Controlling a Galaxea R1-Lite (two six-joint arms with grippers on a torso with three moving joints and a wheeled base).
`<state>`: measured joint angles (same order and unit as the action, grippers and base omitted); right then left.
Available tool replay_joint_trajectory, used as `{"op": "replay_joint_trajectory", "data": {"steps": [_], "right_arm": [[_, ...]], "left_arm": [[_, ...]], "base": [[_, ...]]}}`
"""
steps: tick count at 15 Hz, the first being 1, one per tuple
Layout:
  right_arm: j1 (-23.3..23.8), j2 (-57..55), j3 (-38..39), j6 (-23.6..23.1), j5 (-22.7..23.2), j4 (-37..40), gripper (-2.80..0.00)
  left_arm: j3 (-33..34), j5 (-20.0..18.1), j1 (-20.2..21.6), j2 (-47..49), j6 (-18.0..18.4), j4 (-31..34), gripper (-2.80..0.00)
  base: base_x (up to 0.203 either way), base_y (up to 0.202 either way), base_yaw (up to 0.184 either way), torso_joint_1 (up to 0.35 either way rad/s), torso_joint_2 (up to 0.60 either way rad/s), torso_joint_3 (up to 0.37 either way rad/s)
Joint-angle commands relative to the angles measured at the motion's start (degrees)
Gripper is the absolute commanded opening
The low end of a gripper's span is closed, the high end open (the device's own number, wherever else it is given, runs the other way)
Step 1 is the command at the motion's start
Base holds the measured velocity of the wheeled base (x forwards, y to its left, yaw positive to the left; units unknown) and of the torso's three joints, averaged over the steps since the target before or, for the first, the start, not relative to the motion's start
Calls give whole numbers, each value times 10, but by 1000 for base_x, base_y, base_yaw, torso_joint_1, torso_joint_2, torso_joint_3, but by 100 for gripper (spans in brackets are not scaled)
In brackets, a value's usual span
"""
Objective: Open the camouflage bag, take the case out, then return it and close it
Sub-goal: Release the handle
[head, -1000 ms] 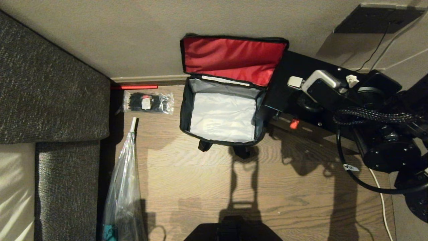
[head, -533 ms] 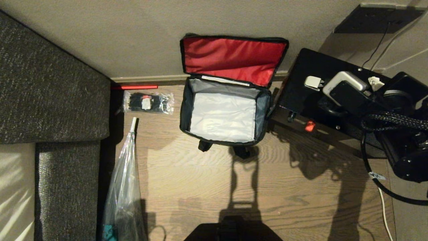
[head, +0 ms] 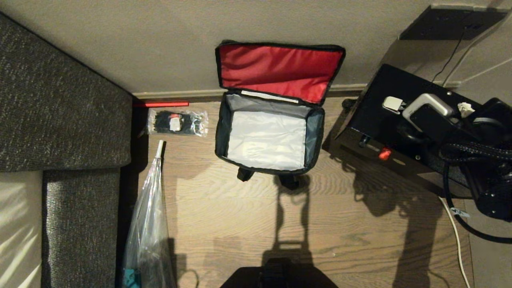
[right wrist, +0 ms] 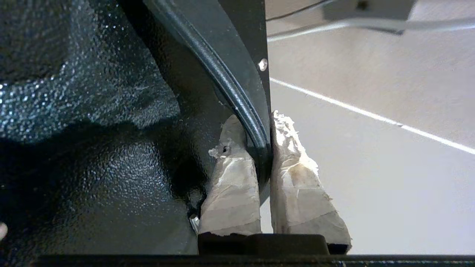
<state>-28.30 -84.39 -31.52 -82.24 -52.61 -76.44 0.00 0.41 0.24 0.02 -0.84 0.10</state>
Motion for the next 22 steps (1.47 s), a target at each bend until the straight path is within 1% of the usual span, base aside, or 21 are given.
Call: {"op": "replay_joint_trajectory", "data": {"steps": [1,6,10,16,20,22], "right_arm": [[12,-34,1,8,-4,-4,-280],[43,-114,-4,52,-1,-5,-280],[58,-174,-28,79,0,-9,-280],[87,-249,-62,108,4,-9,-280],[107,-293,-86,121,12,-10,-280],[124,-316,-109,125,14,-7,-280]], "left_arm": [[2,0,0,-1,1,0,-280],[2,0,0,-1,0,0,-280],[2,0,0,-1,1,0,-280],[2,0,0,-1,1,0,-280],[2,0,0,-1,0,0,-280],[2,0,0,-1,0,0,-280]], "base": [[0,0,0,0,0,0],[0,0,0,0,0,0],[0,0,0,0,0,0],[0,0,0,0,0,0],[0,0,0,0,0,0],[0,0,0,0,0,0]]}}
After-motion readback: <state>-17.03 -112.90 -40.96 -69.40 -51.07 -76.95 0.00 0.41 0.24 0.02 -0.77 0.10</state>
